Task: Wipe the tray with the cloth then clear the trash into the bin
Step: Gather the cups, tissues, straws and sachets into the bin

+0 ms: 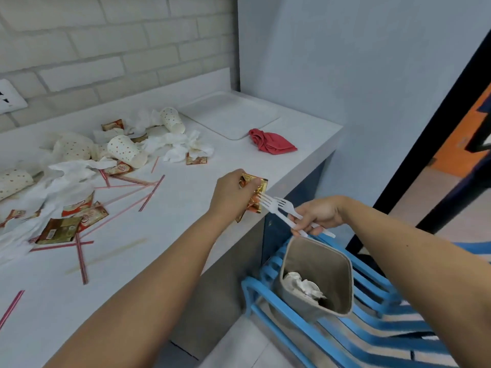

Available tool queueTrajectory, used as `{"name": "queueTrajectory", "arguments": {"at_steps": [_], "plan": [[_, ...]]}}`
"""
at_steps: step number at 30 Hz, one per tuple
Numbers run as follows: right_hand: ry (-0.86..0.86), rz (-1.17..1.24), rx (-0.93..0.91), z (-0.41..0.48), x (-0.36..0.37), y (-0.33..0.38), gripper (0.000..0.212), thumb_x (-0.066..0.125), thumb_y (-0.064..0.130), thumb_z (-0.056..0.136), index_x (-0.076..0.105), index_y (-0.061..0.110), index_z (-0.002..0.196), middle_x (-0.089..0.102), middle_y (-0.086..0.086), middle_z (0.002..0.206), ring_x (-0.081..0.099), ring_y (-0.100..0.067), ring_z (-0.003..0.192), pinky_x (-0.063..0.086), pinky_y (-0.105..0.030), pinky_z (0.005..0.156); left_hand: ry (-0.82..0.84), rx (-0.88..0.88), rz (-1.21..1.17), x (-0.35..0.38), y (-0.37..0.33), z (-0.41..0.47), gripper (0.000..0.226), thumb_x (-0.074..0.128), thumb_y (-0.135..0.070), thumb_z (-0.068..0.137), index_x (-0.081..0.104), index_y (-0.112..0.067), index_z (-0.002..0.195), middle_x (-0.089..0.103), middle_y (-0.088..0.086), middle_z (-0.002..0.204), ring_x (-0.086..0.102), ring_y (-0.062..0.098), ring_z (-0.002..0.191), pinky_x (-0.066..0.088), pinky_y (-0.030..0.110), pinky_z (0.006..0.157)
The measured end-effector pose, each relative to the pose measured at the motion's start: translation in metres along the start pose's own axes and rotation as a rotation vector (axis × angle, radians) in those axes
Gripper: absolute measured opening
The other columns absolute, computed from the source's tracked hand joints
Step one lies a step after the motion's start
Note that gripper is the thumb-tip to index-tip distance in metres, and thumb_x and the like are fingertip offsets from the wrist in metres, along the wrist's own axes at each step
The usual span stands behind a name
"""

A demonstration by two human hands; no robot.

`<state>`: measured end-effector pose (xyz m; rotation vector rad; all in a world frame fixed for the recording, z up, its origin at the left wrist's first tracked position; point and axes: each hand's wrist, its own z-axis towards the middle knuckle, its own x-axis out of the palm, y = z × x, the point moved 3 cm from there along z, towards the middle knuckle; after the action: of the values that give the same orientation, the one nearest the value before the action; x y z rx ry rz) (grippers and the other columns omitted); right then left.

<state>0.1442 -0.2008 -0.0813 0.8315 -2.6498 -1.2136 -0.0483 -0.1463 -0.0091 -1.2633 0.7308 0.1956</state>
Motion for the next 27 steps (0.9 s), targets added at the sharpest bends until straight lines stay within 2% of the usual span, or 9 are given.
{"name": "queueTrajectory", "arguments": {"at_steps": [3, 6, 9, 13, 16, 18, 22, 25, 27], "plan": [[-0.024, 0.015, 0.088, -0.022, -0.012, -0.040, 0.011, 0.052, 0.004, 0.091, 0.055, 0.010, 0.083, 0.062, 0.003, 0.065, 0.044, -0.004, 0.050, 0.031, -0.012, 0.040, 0.131, -0.071, -0.082, 0.056, 0.002, -0.002, 0.020, 0.052, -0.031, 0.094, 0.053, -0.018, 0.079, 0.059, -0.005, 0.076, 0.056, 0.008, 0.067, 0.041, 0.008, 0.047], [-0.103, -0.139, 0.253, -0.041, -0.022, -0.074, 0.018, 0.047, 0.004, 0.097, 0.055, 0.014, 0.084, 0.057, 0.001, 0.071, 0.040, -0.007, 0.058, 0.030, -0.015, 0.046, 0.246, -0.219, -0.052, 0.109, 0.020, -0.004, 0.025, 0.044, -0.037, 0.097, 0.057, -0.017, 0.093, 0.066, 0.002, 0.090, 0.063, 0.017, 0.080, 0.050, 0.027, 0.066], [-0.145, -0.326, 0.469, -0.052, -0.031, -0.106, 0.015, 0.048, 0.006, 0.095, 0.056, 0.009, 0.084, 0.055, 0.000, 0.063, 0.034, -0.009, 0.054, 0.028, -0.017, 0.045, 0.319, -0.356, 0.028, 0.151, 0.042, -0.008, 0.039, 0.039, -0.031, 0.098, 0.061, 0.001, 0.104, 0.064, 0.017, 0.106, 0.060, 0.030, 0.100, 0.044, 0.036, 0.088], [-0.249, -0.510, 0.582, -0.059, -0.033, -0.127, 0.017, 0.051, 0.012, 0.093, 0.059, 0.001, 0.084, 0.054, -0.003, 0.063, 0.035, -0.014, 0.047, 0.029, -0.015, 0.037, 0.412, -0.469, 0.138, 0.195, 0.063, -0.022, 0.045, 0.041, -0.033, 0.098, 0.057, 0.005, 0.118, 0.059, 0.020, 0.121, 0.056, 0.032, 0.110, 0.042, 0.032, 0.084], [-0.251, -0.623, 0.604, -0.057, -0.024, -0.131, 0.021, 0.050, 0.014, 0.093, 0.058, 0.005, 0.075, 0.055, 0.000, 0.063, 0.035, -0.014, 0.047, 0.031, -0.020, 0.043, 0.464, -0.512, 0.182, 0.220, 0.064, -0.029, 0.044, 0.043, -0.032, 0.099, 0.053, 0.003, 0.124, 0.057, 0.017, 0.125, 0.056, 0.031, 0.112, 0.040, 0.030, 0.078], [-0.216, -0.645, 0.592, -0.050, -0.016, -0.135, 0.024, 0.049, 0.013, 0.092, 0.055, 0.006, 0.070, 0.048, -0.003, 0.060, 0.033, -0.016, 0.047, 0.028, -0.023, 0.046, 0.482, -0.522, 0.220, 0.232, 0.064, -0.030, 0.044, 0.044, -0.033, 0.098, 0.053, 0.003, 0.123, 0.058, 0.018, 0.124, 0.058, 0.031, 0.110, 0.041, 0.030, 0.075], [-0.299, -0.610, 0.487, -0.037, -0.011, -0.142, 0.017, 0.050, 0.025, 0.095, 0.044, 0.009, 0.094, 0.039, 0.000, 0.066, 0.035, -0.014, 0.053, 0.030, -0.025, 0.049, 0.506, -0.581, 0.301, 0.243, 0.069, -0.030, 0.045, 0.046, -0.037, 0.097, 0.056, 0.002, 0.117, 0.060, 0.016, 0.118, 0.060, 0.030, 0.098, 0.043, 0.031, 0.073], [-0.338, -0.551, 0.467, -0.029, -0.015, -0.149, 0.008, 0.047, 0.014, 0.093, 0.046, 0.006, 0.096, 0.041, -0.002, 0.068, 0.036, -0.014, 0.052, 0.031, -0.024, 0.048, 0.496, -0.604, 0.325, 0.247, 0.073, -0.026, 0.043, 0.049, -0.035, 0.096, 0.055, 0.001, 0.118, 0.060, 0.016, 0.119, 0.060, 0.030, 0.102, 0.047, 0.034, 0.079], [-0.337, -0.510, 0.482, -0.021, -0.019, -0.156, 0.008, 0.045, 0.006, 0.088, 0.051, 0.003, 0.093, 0.044, -0.009, 0.068, 0.035, -0.017, 0.049, 0.029, -0.023, 0.047, 0.497, -0.591, 0.319, 0.250, 0.071, -0.024, 0.038, 0.047, -0.029, 0.098, 0.054, 0.001, 0.119, 0.059, 0.016, 0.118, 0.059, 0.030, 0.104, 0.045, 0.033, 0.077]]}}
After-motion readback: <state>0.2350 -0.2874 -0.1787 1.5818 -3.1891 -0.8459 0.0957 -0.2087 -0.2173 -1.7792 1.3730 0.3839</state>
